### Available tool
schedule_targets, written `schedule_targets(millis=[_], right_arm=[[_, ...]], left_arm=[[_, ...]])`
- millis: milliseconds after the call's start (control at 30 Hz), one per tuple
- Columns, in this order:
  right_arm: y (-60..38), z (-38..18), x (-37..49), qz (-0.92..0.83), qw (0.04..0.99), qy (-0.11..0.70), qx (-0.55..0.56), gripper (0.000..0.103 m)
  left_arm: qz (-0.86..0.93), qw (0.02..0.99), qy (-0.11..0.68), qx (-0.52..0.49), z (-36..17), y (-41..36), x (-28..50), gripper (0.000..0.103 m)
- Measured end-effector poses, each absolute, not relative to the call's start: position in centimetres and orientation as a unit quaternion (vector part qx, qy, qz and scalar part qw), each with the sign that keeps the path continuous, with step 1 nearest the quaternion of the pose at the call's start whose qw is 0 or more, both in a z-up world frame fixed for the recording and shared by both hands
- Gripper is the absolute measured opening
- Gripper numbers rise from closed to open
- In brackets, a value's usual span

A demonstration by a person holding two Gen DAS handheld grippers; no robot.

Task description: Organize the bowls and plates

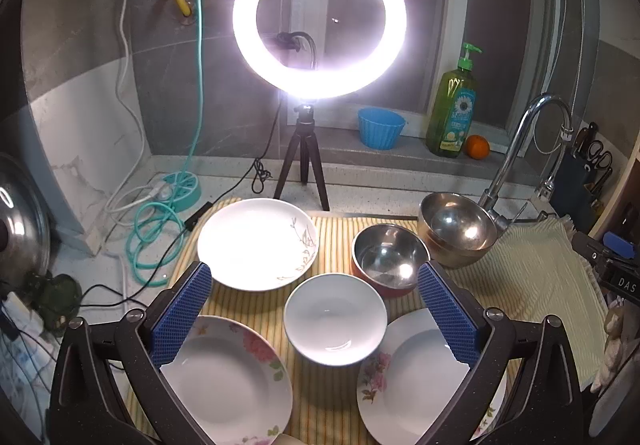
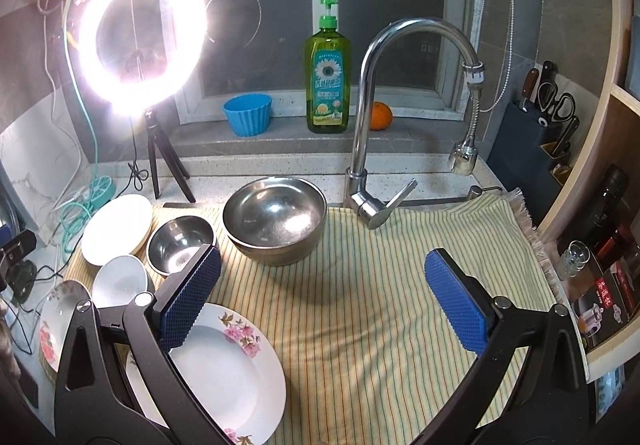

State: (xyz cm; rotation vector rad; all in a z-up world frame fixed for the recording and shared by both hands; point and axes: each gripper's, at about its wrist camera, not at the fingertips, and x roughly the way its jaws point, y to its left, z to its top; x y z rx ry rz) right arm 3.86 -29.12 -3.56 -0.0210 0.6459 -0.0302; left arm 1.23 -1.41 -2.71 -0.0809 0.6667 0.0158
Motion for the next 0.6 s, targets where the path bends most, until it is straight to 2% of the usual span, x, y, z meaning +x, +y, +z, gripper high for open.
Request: schedule_targets(millis=[500, 600], right_arm=[[-29.0, -6.9, 4.8, 0.033, 0.939, 0.343, -0.014, 0.103], [-29.1, -7.9, 5.3, 0.038, 0.930, 0.366, -0.017, 0.103]], left_arm=[[-0.005, 0.913, 0.405, -0.059, -7.0, -1.4, 1.0, 0.102], [-0.012, 0.900, 0.430, -0.068, -8.2, -1.4, 0.8, 0.093]])
